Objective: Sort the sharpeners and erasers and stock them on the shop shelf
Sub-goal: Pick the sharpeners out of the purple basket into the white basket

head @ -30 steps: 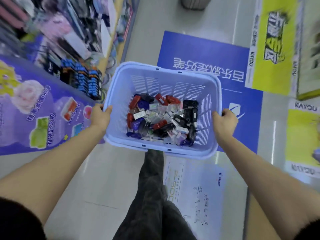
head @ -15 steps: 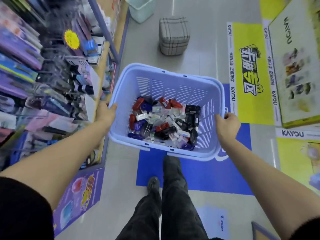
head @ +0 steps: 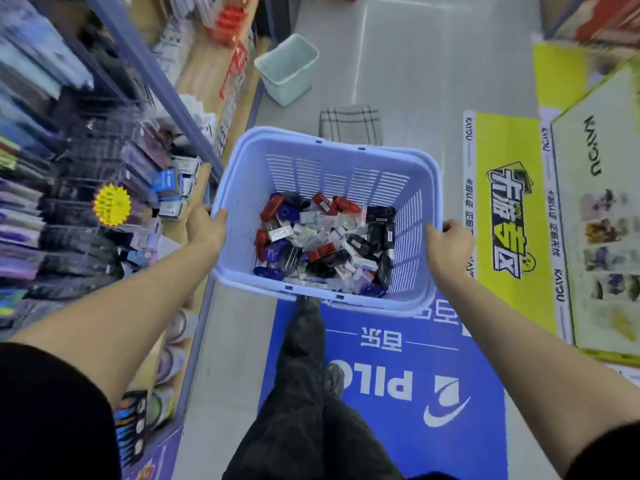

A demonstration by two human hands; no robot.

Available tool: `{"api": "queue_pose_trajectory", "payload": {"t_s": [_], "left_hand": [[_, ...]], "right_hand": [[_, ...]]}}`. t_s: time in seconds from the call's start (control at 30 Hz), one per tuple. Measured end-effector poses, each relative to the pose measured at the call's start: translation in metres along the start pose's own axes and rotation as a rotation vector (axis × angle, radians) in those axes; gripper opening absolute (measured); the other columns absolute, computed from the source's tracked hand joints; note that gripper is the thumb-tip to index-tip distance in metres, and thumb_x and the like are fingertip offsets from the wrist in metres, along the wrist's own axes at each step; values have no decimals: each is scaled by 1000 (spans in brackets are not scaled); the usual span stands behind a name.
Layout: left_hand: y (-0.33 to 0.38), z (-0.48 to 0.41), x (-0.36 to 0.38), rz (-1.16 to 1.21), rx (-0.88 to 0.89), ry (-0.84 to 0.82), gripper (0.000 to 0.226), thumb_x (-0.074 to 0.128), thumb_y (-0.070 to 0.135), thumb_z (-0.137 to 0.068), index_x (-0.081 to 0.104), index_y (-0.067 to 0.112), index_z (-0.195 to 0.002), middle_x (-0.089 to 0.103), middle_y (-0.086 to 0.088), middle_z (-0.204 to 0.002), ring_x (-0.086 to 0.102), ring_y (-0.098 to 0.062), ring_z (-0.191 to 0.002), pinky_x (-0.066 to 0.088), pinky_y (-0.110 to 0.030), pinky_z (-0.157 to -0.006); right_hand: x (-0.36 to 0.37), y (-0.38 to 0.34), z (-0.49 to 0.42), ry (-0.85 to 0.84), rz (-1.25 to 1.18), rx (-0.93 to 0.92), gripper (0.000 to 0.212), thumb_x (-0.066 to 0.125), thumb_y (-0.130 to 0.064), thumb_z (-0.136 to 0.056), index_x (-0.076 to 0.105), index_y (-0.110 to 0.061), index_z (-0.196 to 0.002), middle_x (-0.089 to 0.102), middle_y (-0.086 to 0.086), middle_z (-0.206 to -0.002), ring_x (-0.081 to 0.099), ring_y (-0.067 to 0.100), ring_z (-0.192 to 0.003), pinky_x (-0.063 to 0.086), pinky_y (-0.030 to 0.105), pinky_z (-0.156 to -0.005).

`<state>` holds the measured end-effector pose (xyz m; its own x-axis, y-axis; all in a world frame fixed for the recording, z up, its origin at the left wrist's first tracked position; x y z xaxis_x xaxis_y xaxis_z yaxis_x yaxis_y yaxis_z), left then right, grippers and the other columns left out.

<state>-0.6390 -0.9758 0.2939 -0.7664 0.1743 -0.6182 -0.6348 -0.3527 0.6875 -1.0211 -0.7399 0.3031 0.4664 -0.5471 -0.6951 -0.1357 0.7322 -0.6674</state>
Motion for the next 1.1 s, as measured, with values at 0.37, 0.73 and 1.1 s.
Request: {"api": "queue_pose_trajectory", "payload": {"t_s": [0.37,0.73,1.1], "left_hand": [[165,-163,54,-10,-3,22,18,46,20,-99,43,5,-88,37,-4,-64,38,-23,-62,29,-28,-57],[218,-263,98,132,-162,257,33,53,15,-95,37,5,-69,31,-7,-57,28,-23,-53,20,-31,-48],[194,-342,91,236,-450,454,45,53,15,-95,27,12,-59,27,-7,-57,27,-22,-51,17,-30,-48]], "right_hand": [[59,-138,-198,-57,-23,-17,33,53,-17,-85,31,-17,-61,35,-1,-55,33,18,-49,23,29,-47],[142,-300,-400,-222,105,-246,38,56,-11,-84,29,-18,-57,33,-3,-53,30,15,-49,23,30,-45],[290,-434,-478,-418,243,-443,19,56,-15,-83,46,-7,-69,43,0,-57,45,25,-62,32,31,-58]]}}
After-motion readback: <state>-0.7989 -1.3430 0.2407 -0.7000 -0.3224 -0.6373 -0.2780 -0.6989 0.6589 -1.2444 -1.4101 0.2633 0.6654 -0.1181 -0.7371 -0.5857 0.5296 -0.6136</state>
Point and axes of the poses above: each hand's wrist, its own z-axis away from the middle knuckle, its own x-axis out of the palm, y = z × x, the point moved 9 cm from there along -z, towards the middle knuckle
